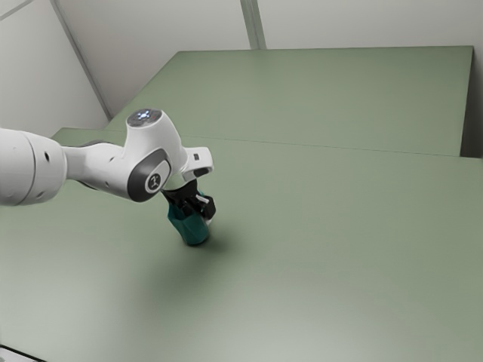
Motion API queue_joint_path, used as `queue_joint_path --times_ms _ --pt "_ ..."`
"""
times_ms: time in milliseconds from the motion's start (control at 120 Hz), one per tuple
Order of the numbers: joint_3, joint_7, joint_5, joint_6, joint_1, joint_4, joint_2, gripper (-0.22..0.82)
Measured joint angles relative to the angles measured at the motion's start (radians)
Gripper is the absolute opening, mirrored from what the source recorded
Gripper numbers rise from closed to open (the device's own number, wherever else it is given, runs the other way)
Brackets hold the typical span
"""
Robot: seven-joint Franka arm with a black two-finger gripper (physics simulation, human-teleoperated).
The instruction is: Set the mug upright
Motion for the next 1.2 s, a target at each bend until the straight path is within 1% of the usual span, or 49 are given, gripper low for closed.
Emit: queue_joint_path --times_ms 125,250,492,633,733,800,958,1000,1083,1133,1200 --pt "0.0 0.001 0.0 -0.005 -0.001 0.002 -0.015 0.41" --pt "-0.001 0.0 -0.001 -0.023 -0.002 0.003 -0.042 0.45" --pt "-0.001 -0.004 -0.002 -0.067 -0.002 0.015 -0.09 0.49" --pt "-0.002 -0.019 -0.01 -0.139 0.004 0.063 -0.098 0.5" --pt "-0.004 -0.034 -0.014 -0.211 0.003 0.141 -0.094 0.52" --pt "-0.004 -0.043 -0.017 -0.267 -0.001 0.221 -0.079 0.54" --pt "-0.004 -0.059 -0.032 -0.458 0.011 0.489 0.034 0.58" --pt "-0.006 -0.061 -0.038 -0.509 0.028 0.557 0.072 0.58" --pt "-0.031 -0.059 -0.055 -0.605 0.091 0.675 0.135 0.59" --pt "-0.048 -0.057 -0.063 -0.654 0.117 0.718 0.158 0.59" --pt "-0.066 -0.054 -0.077 -0.707 0.137 0.745 0.172 0.6"
